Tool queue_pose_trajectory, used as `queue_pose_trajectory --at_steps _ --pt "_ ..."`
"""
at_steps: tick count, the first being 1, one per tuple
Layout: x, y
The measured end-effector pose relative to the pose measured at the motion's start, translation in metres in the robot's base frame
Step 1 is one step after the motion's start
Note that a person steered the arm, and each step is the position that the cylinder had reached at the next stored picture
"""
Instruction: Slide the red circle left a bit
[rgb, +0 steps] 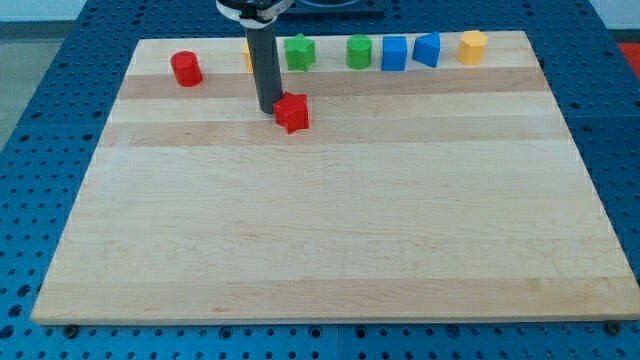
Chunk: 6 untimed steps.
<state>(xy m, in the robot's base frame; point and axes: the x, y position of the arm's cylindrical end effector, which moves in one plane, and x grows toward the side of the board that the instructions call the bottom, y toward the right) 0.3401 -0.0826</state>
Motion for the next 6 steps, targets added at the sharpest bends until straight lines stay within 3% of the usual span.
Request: queue_pose_trajectory --at_steps 3,6 --pt "-0.073 -0.053" --pt "-0.099 -0.106"
